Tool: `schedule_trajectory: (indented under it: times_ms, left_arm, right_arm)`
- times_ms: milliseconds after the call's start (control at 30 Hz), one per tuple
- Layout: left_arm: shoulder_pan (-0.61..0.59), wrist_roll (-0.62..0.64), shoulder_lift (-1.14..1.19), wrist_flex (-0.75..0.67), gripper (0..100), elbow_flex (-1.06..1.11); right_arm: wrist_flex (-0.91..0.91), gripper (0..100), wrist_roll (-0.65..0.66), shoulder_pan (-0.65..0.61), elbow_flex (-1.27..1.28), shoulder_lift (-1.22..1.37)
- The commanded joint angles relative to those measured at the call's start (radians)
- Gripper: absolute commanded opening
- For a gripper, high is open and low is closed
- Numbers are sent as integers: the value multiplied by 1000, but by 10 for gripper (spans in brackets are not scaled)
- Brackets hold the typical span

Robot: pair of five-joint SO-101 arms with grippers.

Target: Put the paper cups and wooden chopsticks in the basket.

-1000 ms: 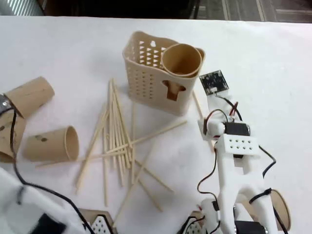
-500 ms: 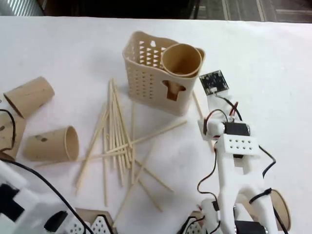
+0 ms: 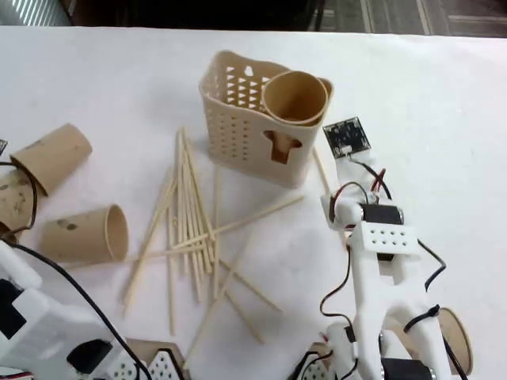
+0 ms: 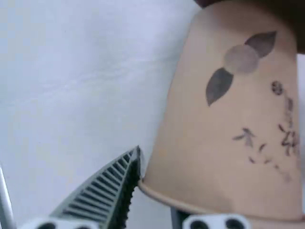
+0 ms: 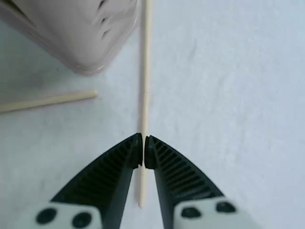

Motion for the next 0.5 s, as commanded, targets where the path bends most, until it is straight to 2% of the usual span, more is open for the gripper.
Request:
schedule_trajectory:
  times_ms: [0, 100, 467]
  left_arm:
    - [25, 55, -12, -15, 34, -34]
    - [27, 77, -58, 3, 23, -32]
    - [58, 170, -486, 327, 22, -34]
  right_arm:
    - [-13, 25, -2, 1, -8, -24]
    - [-13, 25, -2, 1, -8, -24]
    - [-13, 25, -8, 7, -8, -27]
